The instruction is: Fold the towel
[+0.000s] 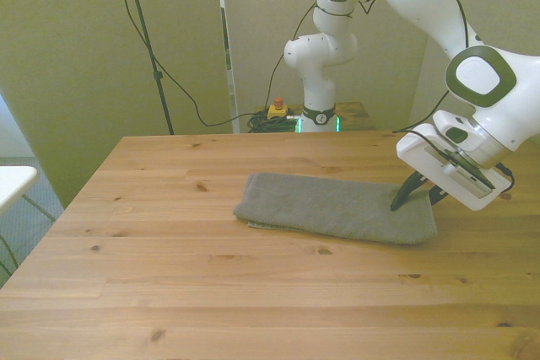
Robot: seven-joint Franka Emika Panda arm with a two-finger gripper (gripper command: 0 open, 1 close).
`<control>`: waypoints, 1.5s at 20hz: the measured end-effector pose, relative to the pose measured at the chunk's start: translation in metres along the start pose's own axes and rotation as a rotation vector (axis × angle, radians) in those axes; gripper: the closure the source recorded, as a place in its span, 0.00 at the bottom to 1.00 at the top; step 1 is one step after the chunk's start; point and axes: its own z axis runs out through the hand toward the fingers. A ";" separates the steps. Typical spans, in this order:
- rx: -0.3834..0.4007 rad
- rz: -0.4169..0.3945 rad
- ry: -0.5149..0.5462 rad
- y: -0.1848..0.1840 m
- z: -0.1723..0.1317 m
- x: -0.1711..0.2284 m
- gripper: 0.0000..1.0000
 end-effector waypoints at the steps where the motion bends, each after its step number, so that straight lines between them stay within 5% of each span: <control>1: 0.001 0.000 0.000 0.000 0.000 0.000 1.00; 9: 0.030 0.015 0.002 0.010 -0.014 0.010 1.00; 18: 0.106 0.079 0.004 0.072 -0.046 0.048 1.00; 30: 0.126 0.206 -0.032 0.142 -0.005 0.121 1.00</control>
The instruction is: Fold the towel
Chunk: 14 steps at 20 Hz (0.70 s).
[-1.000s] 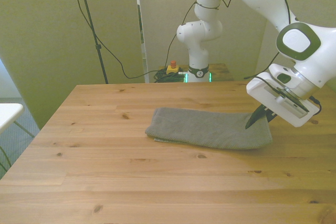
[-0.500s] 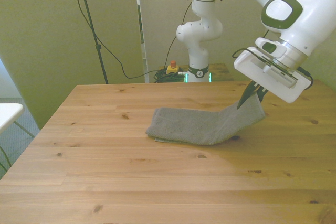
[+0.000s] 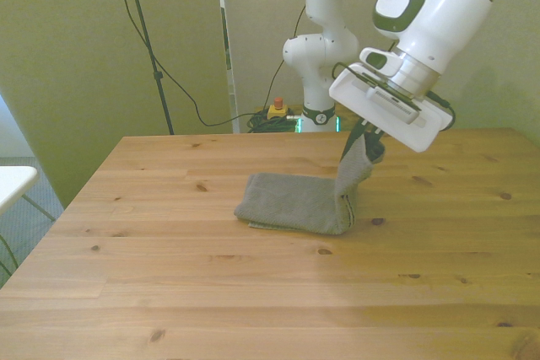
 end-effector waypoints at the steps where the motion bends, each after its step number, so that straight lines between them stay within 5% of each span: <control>1: -0.001 0.007 -0.002 0.005 0.004 0.005 1.00; 14: -0.009 0.082 -0.038 0.053 0.044 0.062 1.00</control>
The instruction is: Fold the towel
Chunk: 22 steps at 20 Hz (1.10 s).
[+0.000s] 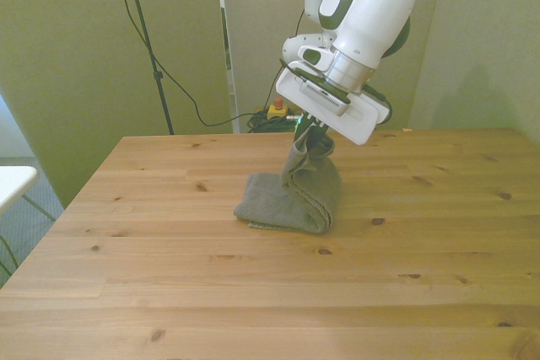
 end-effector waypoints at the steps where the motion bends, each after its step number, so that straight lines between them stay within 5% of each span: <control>1: 0.005 0.006 -0.002 0.001 0.003 0.004 1.00; 4: 0.007 0.018 -0.008 0.003 0.013 0.015 1.00; 5: 0.004 0.021 -0.011 0.004 0.016 0.018 0.00; 22: 0.023 0.038 -0.039 0.019 0.010 0.032 0.00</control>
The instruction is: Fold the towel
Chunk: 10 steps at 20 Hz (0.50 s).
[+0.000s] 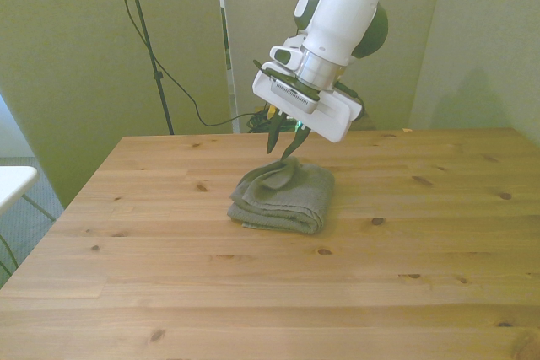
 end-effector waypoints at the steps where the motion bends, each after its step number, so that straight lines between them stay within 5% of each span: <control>1: 0.005 0.000 0.001 0.003 -0.003 -0.001 0.00; 6: 0.045 -0.030 -0.009 0.018 -0.026 -0.012 0.00; 10: 0.095 -0.132 -0.115 0.028 -0.039 -0.046 0.00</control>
